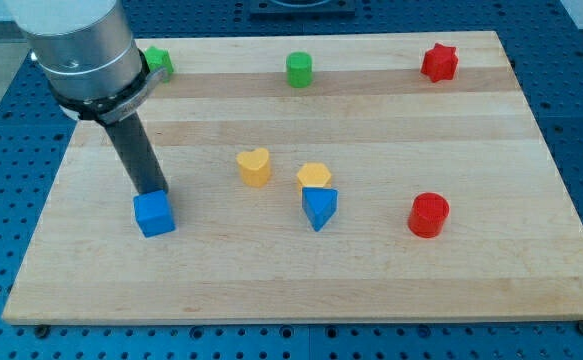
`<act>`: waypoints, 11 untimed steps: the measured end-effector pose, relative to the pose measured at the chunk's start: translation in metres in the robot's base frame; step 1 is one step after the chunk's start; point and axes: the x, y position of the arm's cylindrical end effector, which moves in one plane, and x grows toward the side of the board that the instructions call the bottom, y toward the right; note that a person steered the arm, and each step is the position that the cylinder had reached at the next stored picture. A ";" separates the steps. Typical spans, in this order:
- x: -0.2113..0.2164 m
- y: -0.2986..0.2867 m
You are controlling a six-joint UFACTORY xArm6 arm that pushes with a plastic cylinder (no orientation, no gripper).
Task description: Slide the yellow heart up and left a bit
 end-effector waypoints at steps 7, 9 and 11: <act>-0.027 0.116; -0.028 0.105; -0.046 0.085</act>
